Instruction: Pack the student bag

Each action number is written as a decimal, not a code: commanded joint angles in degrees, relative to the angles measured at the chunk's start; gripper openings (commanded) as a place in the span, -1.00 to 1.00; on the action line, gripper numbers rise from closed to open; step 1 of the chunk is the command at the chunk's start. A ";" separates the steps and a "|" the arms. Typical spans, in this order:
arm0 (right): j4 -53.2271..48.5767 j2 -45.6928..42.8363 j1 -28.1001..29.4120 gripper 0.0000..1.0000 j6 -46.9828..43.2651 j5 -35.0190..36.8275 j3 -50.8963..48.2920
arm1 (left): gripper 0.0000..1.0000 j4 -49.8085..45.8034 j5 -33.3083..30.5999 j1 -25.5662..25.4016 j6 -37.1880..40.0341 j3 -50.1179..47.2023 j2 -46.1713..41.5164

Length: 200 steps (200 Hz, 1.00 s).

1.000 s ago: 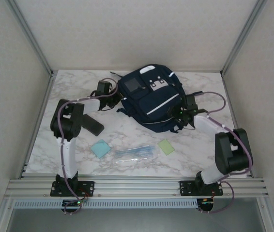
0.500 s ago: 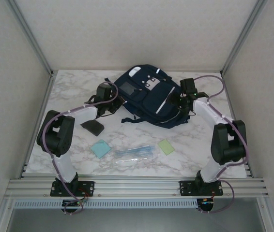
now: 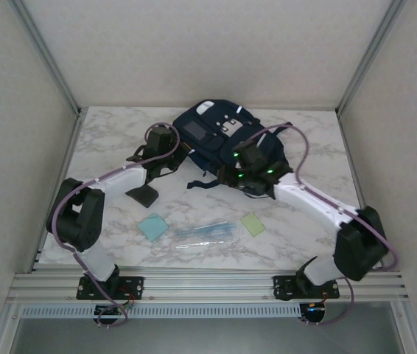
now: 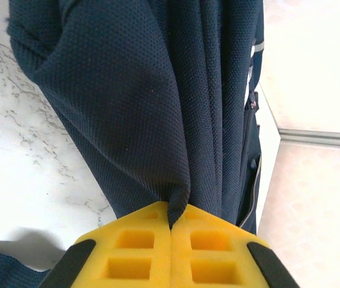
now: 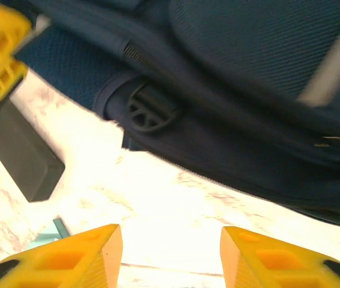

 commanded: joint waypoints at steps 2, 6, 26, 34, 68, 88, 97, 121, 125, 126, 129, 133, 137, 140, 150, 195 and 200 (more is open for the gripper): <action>10.33 6.35 4.65 -0.11 2.71 3.58 1.40 | -1.00 3.13 -0.96 -1.50 -2.43 -0.91 -4.39; 10.41 7.41 5.32 -0.11 2.88 4.90 2.03 | -1.00 3.30 -1.18 -1.55 -2.56 -1.18 -4.57; 10.88 11.71 7.75 -0.07 3.82 11.02 4.46 | -1.00 3.36 -2.14 -2.17 -3.16 -2.35 -5.81; 11.01 13.17 8.37 -0.07 4.83 13.49 5.34 | -1.00 3.23 -2.42 -2.35 -3.20 -2.70 -6.20; 12.53 19.25 9.48 -0.05 8.64 24.61 6.70 | -1.00 2.96 -2.28 -2.74 -3.73 -3.74 -7.18; 15.36 21.82 9.38 -0.05 8.60 28.27 7.32 | -1.00 2.93 -2.00 -3.01 -3.93 -4.29 -7.77; 17.55 22.43 9.44 -0.05 7.90 28.78 7.22 | -1.00 2.92 -1.85 -3.18 -4.16 -4.62 -8.06; 21.19 23.52 9.46 -0.14 7.39 30.58 7.37 | -1.00 2.58 -2.00 -3.39 -4.18 -5.24 -9.11; 21.60 23.61 9.46 -0.19 7.43 30.95 7.38 | -1.00 2.49 -2.00 -3.45 -4.17 -5.32 -9.28; 21.71 23.62 9.44 -0.21 7.41 31.01 7.36 | -1.00 2.49 -2.00 -3.47 -4.17 -5.35 -9.31; 21.99 23.62 9.44 -0.25 7.21 31.23 7.30 | -1.00 2.36 -2.07 -3.47 -4.16 -5.37 -9.38; 22.48 23.62 9.49 -0.32 6.78 31.18 7.32 | -1.00 2.27 -2.19 -3.50 -4.09 -5.50 -9.55; 22.78 23.60 9.45 -0.38 6.34 31.20 7.32 | -1.00 2.16 -2.28 -3.49 -4.01 -5.59 -9.68; 22.97 23.54 9.47 -0.43 6.09 31.20 7.33 | -1.00 2.09 -2.47 -3.49 -3.92 -5.63 -9.81; 23.68 23.15 9.40 -0.59 4.96 30.31 7.10 | -1.00 1.59 -3.07 -3.43 -3.54 -5.72 -10.03; 21.95 19.09 9.09 -1.00 0.68 20.80 3.31 | -1.00 0.89 -4.86 -1.14 -1.68 -4.84 -8.14; 21.78 18.57 8.87 -1.00 0.61 18.52 2.28 | -1.00 1.30 -4.88 -0.77 -1.71 -4.87 -7.98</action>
